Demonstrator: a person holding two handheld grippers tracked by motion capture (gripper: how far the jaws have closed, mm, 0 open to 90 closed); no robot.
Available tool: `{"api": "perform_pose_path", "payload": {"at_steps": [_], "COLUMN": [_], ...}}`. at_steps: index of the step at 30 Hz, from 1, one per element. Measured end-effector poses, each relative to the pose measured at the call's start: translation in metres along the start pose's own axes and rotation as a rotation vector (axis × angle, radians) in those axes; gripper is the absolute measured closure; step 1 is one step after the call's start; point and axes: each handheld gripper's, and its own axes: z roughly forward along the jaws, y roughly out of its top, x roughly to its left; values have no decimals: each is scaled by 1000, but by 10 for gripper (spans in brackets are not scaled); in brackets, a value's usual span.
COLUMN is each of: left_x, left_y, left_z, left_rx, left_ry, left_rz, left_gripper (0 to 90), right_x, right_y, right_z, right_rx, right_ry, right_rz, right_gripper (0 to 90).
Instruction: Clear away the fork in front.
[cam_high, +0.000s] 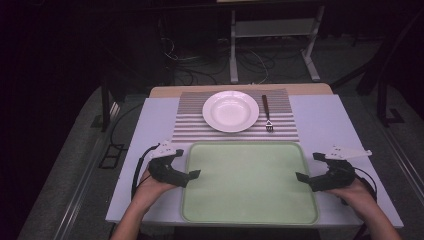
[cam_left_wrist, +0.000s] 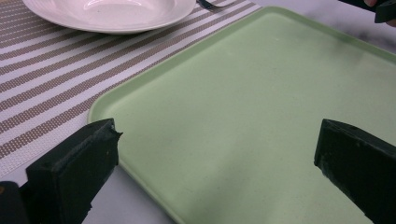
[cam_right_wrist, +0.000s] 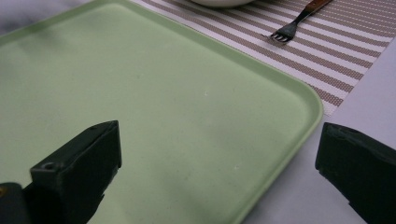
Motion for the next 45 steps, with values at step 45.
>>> {"api": "perform_pose_path", "payload": {"at_steps": [45], "left_x": [0], "left_y": [-1], "left_z": [6], "left_rx": [-14], "left_ry": [-11], "left_rz": [-36], "left_gripper": [0], "right_x": [-15], "right_y": [31], "right_z": [24], "right_rx": [39], "right_ry": [7], "right_rz": [89], "right_gripper": [21]}}
